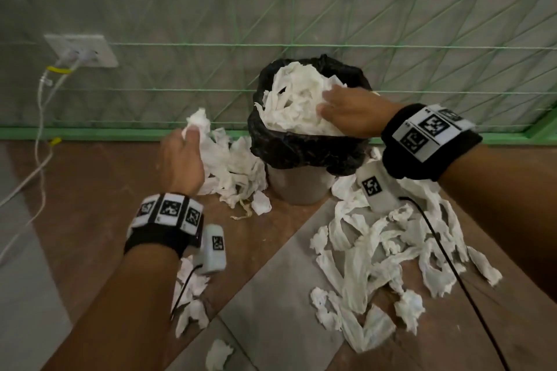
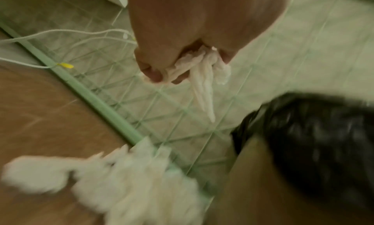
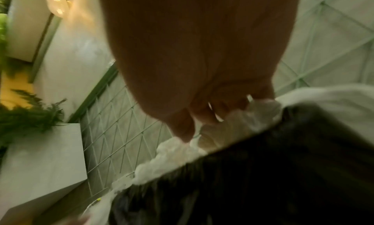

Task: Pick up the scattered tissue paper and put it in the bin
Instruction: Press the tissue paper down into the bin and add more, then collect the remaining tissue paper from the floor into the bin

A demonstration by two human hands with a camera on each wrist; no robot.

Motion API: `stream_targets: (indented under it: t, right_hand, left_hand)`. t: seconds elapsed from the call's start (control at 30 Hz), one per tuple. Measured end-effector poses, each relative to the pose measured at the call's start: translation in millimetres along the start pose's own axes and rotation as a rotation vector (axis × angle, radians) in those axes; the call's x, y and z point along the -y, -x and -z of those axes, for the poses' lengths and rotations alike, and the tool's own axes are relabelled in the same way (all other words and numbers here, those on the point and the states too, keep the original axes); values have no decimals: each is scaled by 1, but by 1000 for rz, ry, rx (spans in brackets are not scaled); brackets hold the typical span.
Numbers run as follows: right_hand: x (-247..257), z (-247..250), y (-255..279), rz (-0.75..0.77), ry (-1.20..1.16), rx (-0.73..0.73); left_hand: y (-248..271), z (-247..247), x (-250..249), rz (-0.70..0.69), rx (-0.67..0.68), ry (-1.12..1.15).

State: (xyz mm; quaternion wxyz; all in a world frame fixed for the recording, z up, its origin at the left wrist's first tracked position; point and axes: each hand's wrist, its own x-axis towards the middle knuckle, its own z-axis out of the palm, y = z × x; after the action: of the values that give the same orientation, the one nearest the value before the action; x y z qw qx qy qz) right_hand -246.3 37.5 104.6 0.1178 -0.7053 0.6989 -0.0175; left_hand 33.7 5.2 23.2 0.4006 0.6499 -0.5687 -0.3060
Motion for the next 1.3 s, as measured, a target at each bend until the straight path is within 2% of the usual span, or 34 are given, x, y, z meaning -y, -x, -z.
stream_targets:
  t: [0.03,0.07,0.1,0.17,0.23,0.33,0.4,0.47,0.5,0.57,0.6,0.63,0.67,0.77,0.87,0.93,1.0,1.07,1.13,1.23,1.3]
  right_hand:
    - [3,-7,2,-29,-42,128]
    - [7,-12,5,-47,-101,194]
    - [10,-14,7,-56,-171,207]
    - [12,-10,7,-9,-339,144]
    - [15,5,10,-4,-461,4]
    - [4,34,16,-4,-572,-308]
    - [-11,50,21,-73,-629,-489]
    - [-32,58,26,-205,-613,-575]
    - [-42,58,29,-293,-632,-532]
    - [-57,46,33,-460,-709,-242]
    - [-57,38,36,-501,-732,-77]
    - [-57,30,36,-512,-755,19]
    - [-57,22,35,-501,-787,27]
    - [-61,10,24,-421,-851,-194]
    - [-63,19,16,-353,-523,-411]
    - [-49,29,18,-230,-337,-540]
    - [-32,31,17,-113,-262,-552]
    - [-22,19,10,-75,-149,-465]
    - [-20,3,6,-124,10,-303]
    - [-18,-12,6,-124,104,-84]
    - [-17,-12,9,-97,54,-65]
  left_hand:
    - [-7,3,-17,-28,0,52]
    - [-9,6,-37,-75,8,81]
    - [-10,9,-55,-119,37,98]
    - [-10,10,-95,-245,117,96]
    - [-8,2,-129,-364,204,40]
    - [-7,-27,-154,-440,358,-90]
    - [-8,-50,-154,-495,443,-247]
    - [-11,-65,-147,-556,484,-389]
    - [-13,-72,-143,-561,498,-444]
    - [-17,-82,-136,-536,536,-526]
    - [-17,-86,-135,-517,544,-558]
    - [-17,-89,-133,-500,545,-584]
    - [-16,-92,-132,-493,540,-605]
    - [-15,-99,-128,-483,549,-651]
    - [-18,-95,-127,-466,629,-652]
    - [-22,-82,-133,-435,680,-586]
    - [-27,-63,-140,-398,698,-455]
    - [-35,-40,-139,-372,662,-266]
    - [-44,-22,-127,-297,540,-53]
    - [-69,-11,-76,-111,237,-15]
    - [-83,-14,-32,19,163,-54]
